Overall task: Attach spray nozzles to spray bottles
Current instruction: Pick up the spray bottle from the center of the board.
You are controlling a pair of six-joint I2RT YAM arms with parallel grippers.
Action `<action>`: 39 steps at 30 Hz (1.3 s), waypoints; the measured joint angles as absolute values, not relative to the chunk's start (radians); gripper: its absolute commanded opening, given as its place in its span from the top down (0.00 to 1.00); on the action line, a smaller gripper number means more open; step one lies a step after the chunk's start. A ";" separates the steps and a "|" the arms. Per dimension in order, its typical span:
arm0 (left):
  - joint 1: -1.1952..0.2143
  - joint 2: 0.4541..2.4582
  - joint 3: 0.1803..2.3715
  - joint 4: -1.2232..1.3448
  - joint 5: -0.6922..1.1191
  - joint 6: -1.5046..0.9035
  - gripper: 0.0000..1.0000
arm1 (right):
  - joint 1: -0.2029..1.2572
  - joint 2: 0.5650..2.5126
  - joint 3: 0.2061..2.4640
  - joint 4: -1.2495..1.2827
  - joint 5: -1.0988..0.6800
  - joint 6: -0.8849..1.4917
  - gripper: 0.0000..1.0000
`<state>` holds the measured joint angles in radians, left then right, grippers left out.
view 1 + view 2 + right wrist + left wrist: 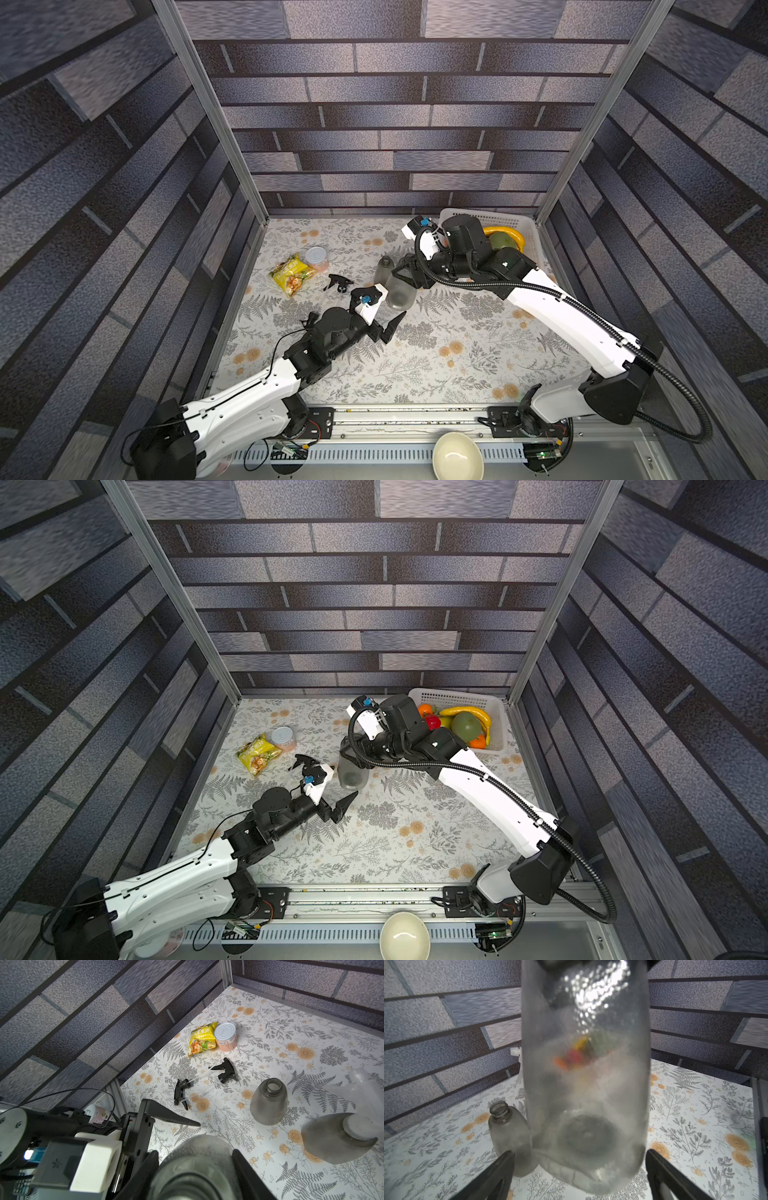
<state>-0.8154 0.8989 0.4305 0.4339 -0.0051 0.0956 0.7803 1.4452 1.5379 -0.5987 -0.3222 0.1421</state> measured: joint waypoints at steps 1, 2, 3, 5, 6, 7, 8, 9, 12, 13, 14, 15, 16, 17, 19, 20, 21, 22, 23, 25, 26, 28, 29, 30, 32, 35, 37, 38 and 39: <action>-0.813 0.908 0.430 0.456 0.000 0.105 0.00 | 0.780 1.439 1.538 -0.598 -0.326 0.149 0.46; -0.812 0.916 0.430 0.473 0.005 0.111 0.00 | 0.778 1.435 1.538 -0.598 -0.327 0.153 0.46; -0.810 0.925 0.430 0.491 0.013 0.117 0.00 | 0.775 1.429 1.538 -0.596 -0.333 0.160 0.46; -0.810 0.940 0.430 0.521 0.024 0.125 0.00 | 0.773 1.422 1.538 -0.594 -0.343 0.173 0.47; -0.810 0.947 0.430 0.531 0.028 0.128 0.00 | 0.774 1.419 1.538 -0.594 -0.347 0.181 0.47; -0.810 0.953 0.430 0.542 0.029 0.131 0.00 | 0.774 1.417 1.538 -0.593 -0.352 0.188 0.47; -0.810 0.956 0.429 0.553 0.029 0.132 0.00 | 0.774 1.417 1.538 -0.591 -0.355 0.195 0.47; -0.810 0.957 0.423 0.570 0.029 0.132 0.00 | 0.774 1.417 1.538 -0.587 -0.361 0.203 0.47; -0.810 0.957 0.416 0.596 0.029 0.134 0.00 | 0.774 1.417 1.538 -0.582 -0.374 0.221 0.48; -0.810 0.957 0.416 0.603 0.029 0.136 0.01 | 0.774 1.417 1.538 -0.578 -0.381 0.229 0.48; -0.810 0.957 0.416 0.611 0.030 0.139 0.01 | 0.774 1.417 1.538 -0.575 -0.386 0.234 0.48; -0.810 0.957 0.416 0.620 0.030 0.142 0.02 | 0.774 1.417 1.538 -0.572 -0.394 0.241 0.48; -0.810 0.957 0.416 0.627 0.033 0.143 0.04 | 0.774 1.417 1.538 -0.569 -0.399 0.247 0.48; -0.810 0.957 0.416 0.630 0.035 0.149 0.05 | 0.774 1.417 1.538 -0.567 -0.402 0.252 0.48; -0.810 0.957 0.416 0.636 0.043 0.153 0.07 | 0.774 1.417 1.538 -0.565 -0.408 0.260 0.48; -0.810 0.957 0.416 0.638 0.045 0.154 0.08 | 0.774 1.417 1.538 -0.564 -0.411 0.263 0.48; -0.810 0.957 0.416 0.640 0.046 0.154 0.10 | 0.774 1.418 1.538 -0.563 -0.413 0.268 0.48; -0.810 0.957 0.416 0.640 0.048 0.156 0.12 | 0.774 1.419 1.538 -0.562 -0.414 0.271 0.48; -0.810 0.957 0.416 0.640 0.048 0.157 0.13 | 0.774 1.421 1.538 -0.560 -0.414 0.274 0.47; -0.810 0.956 0.416 0.639 0.047 0.158 0.15 | 0.773 1.425 1.538 -0.553 -0.418 0.279 0.47; -0.810 0.955 0.416 0.639 0.047 0.158 0.17 | 0.772 1.425 1.538 -0.551 -0.419 0.281 0.47; -0.810 0.952 0.414 0.639 0.047 0.160 0.19 | 0.772 1.427 1.538 -0.547 -0.422 0.285 0.46; -0.810 0.950 0.413 0.640 0.045 0.161 0.19 | 0.772 1.427 1.538 -0.545 -0.424 0.285 0.45; -0.810 0.947 0.411 0.640 0.044 0.161 0.20 | 0.772 1.427 1.538 -0.545 -0.425 0.286 0.43; -0.810 0.942 0.406 0.644 0.043 0.161 0.20 | 0.772 1.428 1.538 -0.542 -0.429 0.289 0.41; -0.810 0.936 0.403 0.645 0.039 0.161 0.19 | 0.770 1.428 1.538 -0.534 -0.427 0.289 0.29; -0.810 0.934 0.402 0.648 0.025 0.161 0.19 | 0.770 1.428 1.537 -0.526 -0.429 0.295 0.27; -0.810 0.934 0.402 0.650 0.015 0.161 0.18 | 0.770 1.427 1.537 -0.525 -0.428 0.297 0.26; -0.810 0.930 0.401 0.651 -0.002 0.160 0.18 | 0.770 1.425 1.537 -0.526 -0.427 0.300 0.25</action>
<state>-0.8101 0.9298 0.4011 0.6510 -0.0021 0.1604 0.7700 1.4254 1.5368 -0.5259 -0.4267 0.3000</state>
